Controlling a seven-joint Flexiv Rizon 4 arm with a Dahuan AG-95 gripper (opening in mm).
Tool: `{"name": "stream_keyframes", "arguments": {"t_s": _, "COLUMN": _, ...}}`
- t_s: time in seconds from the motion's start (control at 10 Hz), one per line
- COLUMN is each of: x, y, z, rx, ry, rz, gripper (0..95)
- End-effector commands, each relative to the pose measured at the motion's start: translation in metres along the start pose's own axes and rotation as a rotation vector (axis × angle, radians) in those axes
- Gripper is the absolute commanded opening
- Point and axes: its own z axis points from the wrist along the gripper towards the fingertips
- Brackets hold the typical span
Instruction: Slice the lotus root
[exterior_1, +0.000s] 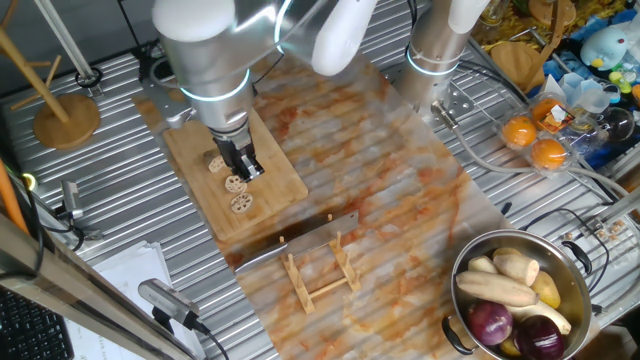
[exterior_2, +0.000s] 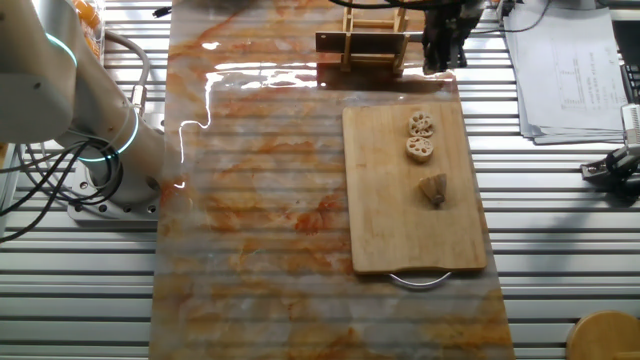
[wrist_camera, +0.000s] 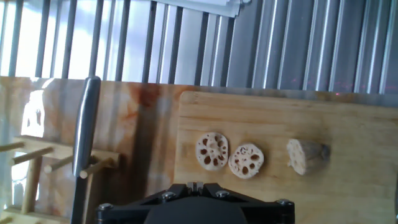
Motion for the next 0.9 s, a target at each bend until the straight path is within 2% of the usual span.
{"name": "stream_keyframes", "arguments": {"t_s": 0.1, "x": -0.001, "y": 0.001, "z": 0.001, "rx": 0.009, "ry": -0.022, "rz": 0.010, "gripper": 0.0}}
{"name": "stream_keyframes", "arguments": {"t_s": 0.2, "x": -0.001, "y": 0.001, "z": 0.001, "rx": 0.006, "ry": -0.016, "rz": -0.014, "gripper": 0.0}}
{"name": "stream_keyframes", "arguments": {"t_s": 0.4, "x": -0.001, "y": 0.001, "z": 0.001, "rx": -0.005, "ry": 0.068, "rz": -0.089, "gripper": 0.0}}
{"name": "stream_keyframes", "arguments": {"t_s": 0.5, "x": -0.001, "y": 0.001, "z": 0.001, "rx": -0.013, "ry": 0.074, "rz": -0.124, "gripper": 0.0}}
{"name": "stream_keyframes", "arguments": {"t_s": 0.7, "x": -0.001, "y": 0.005, "z": 0.000, "rx": -0.026, "ry": 0.074, "rz": -0.112, "gripper": 0.0}}
{"name": "stream_keyframes", "arguments": {"t_s": 0.8, "x": -0.002, "y": 0.016, "z": -0.002, "rx": -0.025, "ry": 0.074, "rz": -0.100, "gripper": 0.0}}
{"name": "stream_keyframes", "arguments": {"t_s": 0.9, "x": -0.005, "y": 0.039, "z": -0.003, "rx": -0.022, "ry": 0.071, "rz": -0.081, "gripper": 0.0}}
